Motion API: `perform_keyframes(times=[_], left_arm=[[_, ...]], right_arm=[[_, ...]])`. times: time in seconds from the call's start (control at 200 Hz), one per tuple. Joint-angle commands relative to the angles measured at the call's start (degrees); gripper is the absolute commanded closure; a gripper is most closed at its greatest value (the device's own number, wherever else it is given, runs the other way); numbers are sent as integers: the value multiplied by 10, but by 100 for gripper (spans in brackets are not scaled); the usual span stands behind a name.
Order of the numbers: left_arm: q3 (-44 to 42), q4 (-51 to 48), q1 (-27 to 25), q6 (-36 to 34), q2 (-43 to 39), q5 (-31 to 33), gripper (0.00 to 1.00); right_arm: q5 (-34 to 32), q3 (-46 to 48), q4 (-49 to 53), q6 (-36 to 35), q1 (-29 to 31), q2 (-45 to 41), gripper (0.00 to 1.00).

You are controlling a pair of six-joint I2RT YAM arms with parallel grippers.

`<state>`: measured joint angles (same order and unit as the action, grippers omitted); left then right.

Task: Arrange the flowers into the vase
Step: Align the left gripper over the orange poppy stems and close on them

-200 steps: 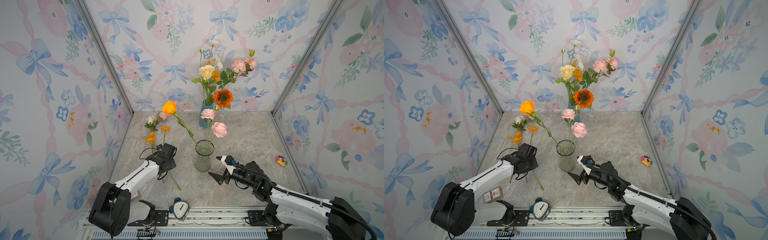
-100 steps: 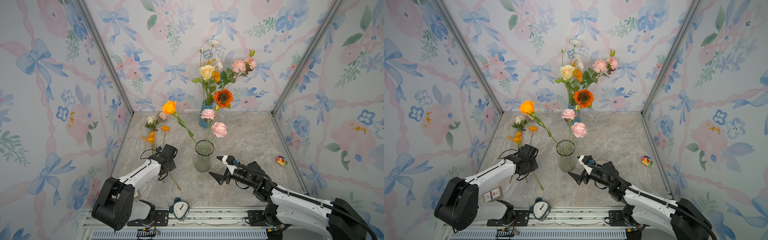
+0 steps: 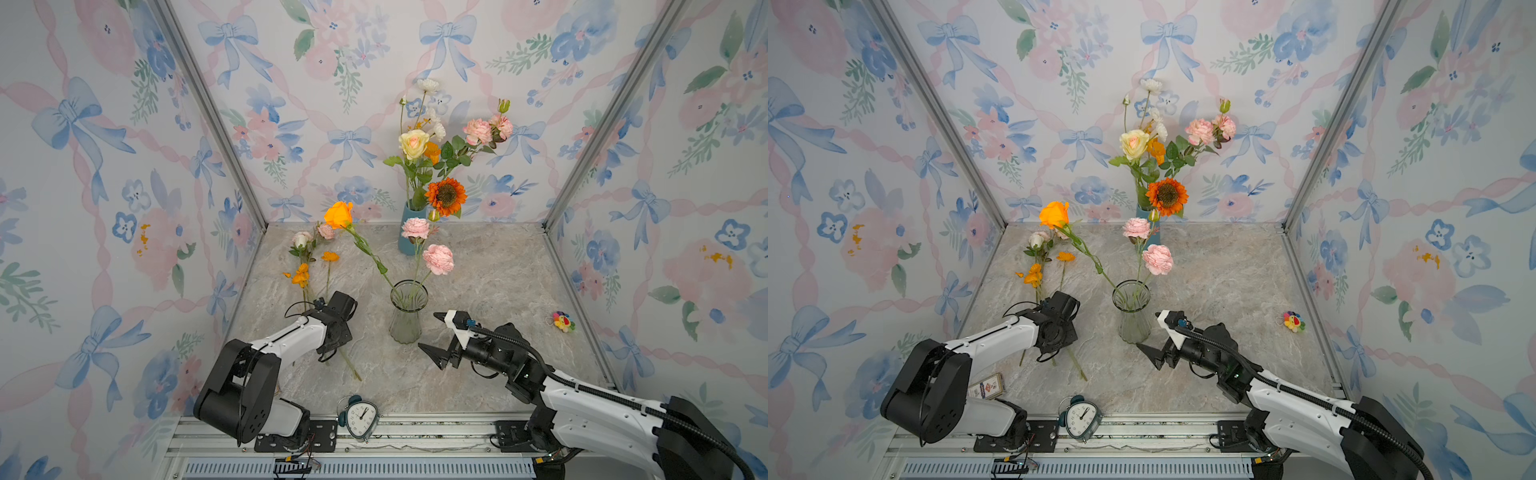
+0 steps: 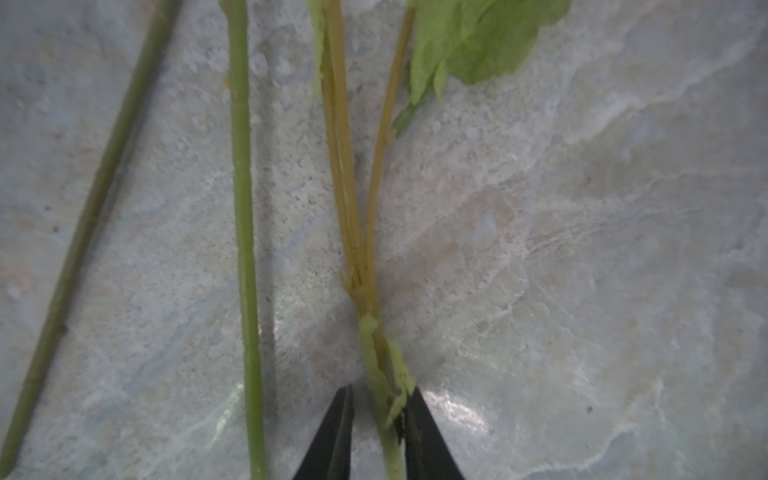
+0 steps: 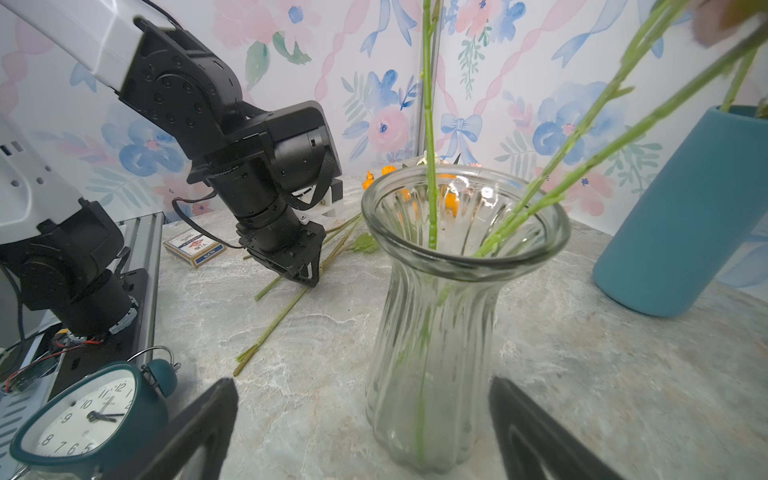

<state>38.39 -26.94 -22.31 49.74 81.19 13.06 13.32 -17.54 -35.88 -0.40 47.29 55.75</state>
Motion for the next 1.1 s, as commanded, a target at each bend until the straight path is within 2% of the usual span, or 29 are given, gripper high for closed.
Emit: perform_keyframes(times=[0.0, 0.145, 0.475, 0.535, 0.64, 0.85, 0.94, 1.095], left_arm=[[2, -4, -2, -4, -2, -4, 76], [-11, -4, 6, 1, -33, -2, 77], [1, -4, 15, -26, 46, -16, 77], [-2, -4, 15, -27, 50, -17, 82], [-12, -4, 17, -29, 47, -15, 98], [-19, 0, 30, -38, -2, -26, 100], [-8, 0, 47, -47, -48, -35, 100], [42, -1, 53, -60, -135, -7, 100]], right_arm=[[7, 7, -17, 5, -6, -4, 3], [10, 4, -19, 7, -7, 3, 3], [9, 4, -13, 4, -8, -1, 3], [8, 3, -13, 4, -7, 0, 3], [9, 2, -12, 3, -8, 3, 3], [5, -2, -2, -4, -12, -1, 3], [2, 1, 4, -5, -17, -10, 3], [-2, 4, 9, -5, -24, -23, 3]])
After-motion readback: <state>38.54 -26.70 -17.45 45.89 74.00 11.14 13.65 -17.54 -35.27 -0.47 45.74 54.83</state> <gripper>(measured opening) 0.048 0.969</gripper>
